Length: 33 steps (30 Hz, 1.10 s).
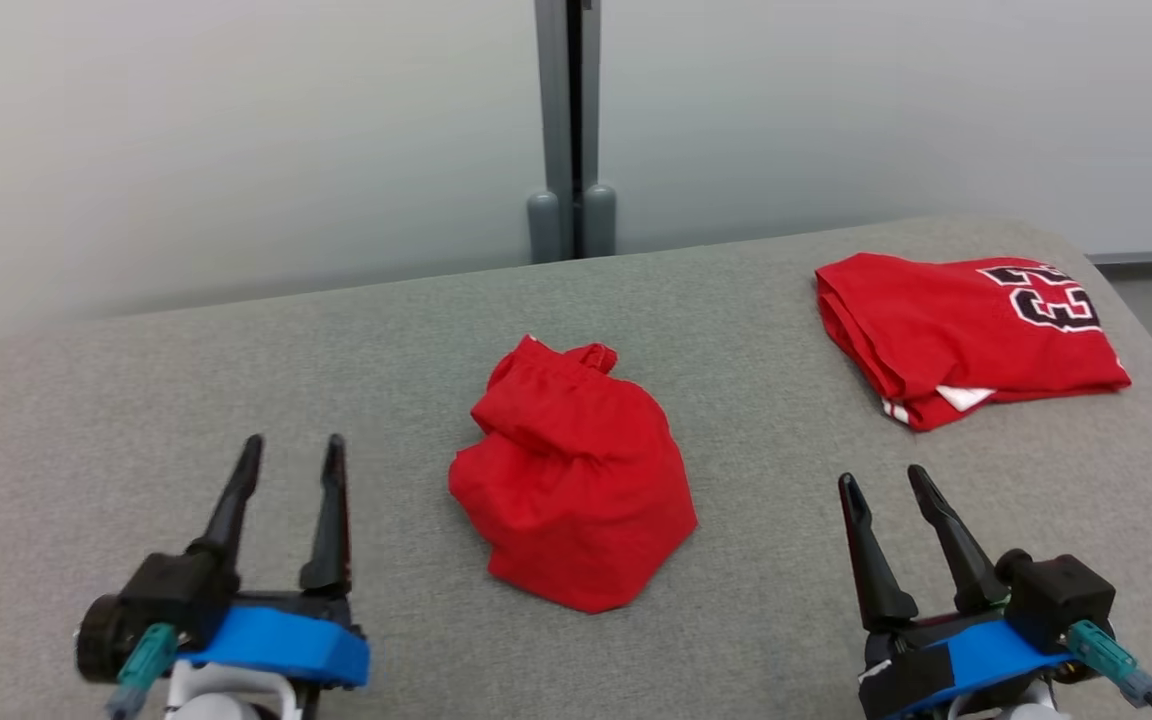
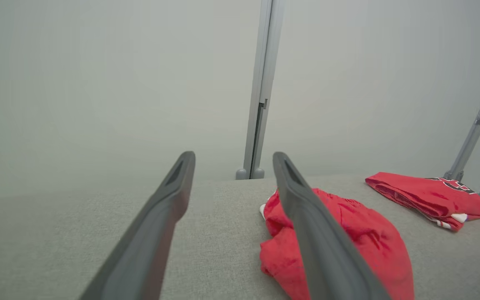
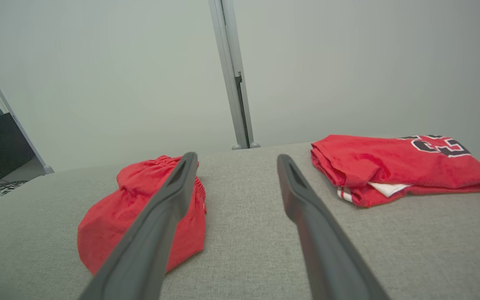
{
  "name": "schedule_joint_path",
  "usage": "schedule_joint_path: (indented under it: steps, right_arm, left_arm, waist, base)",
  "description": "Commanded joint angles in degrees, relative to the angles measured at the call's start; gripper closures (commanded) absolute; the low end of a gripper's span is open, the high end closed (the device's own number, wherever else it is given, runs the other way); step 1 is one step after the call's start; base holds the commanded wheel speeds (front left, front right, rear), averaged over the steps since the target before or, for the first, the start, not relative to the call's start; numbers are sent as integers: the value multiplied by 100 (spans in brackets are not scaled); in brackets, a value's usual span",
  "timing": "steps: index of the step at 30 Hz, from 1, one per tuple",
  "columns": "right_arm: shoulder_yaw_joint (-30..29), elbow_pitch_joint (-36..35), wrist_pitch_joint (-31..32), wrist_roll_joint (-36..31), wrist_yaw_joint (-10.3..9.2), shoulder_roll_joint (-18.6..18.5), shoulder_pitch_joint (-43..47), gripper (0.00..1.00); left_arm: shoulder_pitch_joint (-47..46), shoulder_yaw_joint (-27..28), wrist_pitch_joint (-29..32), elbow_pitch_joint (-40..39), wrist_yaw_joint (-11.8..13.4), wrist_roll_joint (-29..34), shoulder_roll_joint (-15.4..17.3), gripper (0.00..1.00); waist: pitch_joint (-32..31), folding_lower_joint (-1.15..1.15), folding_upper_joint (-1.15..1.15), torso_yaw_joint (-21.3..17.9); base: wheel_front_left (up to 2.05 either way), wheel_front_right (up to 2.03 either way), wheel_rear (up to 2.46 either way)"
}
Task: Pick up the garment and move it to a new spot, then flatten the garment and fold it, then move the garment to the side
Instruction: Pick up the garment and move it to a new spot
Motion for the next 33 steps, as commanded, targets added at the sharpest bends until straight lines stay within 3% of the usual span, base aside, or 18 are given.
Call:
schedule_joint_path:
  steps: [1,16,33]
  right_arm:
    - [-33,3,-20,29,1,-7,79,0]
    - [-328,73,-20,-51,1,-7,310,0]
    - [-368,292,-20,-65,1,-6,395,0]
  left_arm:
    - [79,92,-23,-67,-4,46,9,0]
    - [1015,1379,-24,-572,-251,653,-197,0]
    - [1101,1655,-24,-432,-477,952,-427,0]
  waist:
    - [5,1,0,56]
    - [-93,1,0,490]
    - [-119,1,0,522]
  base:
    - [0,0,0]
    - [0,0,0]
    - [0,0,0]
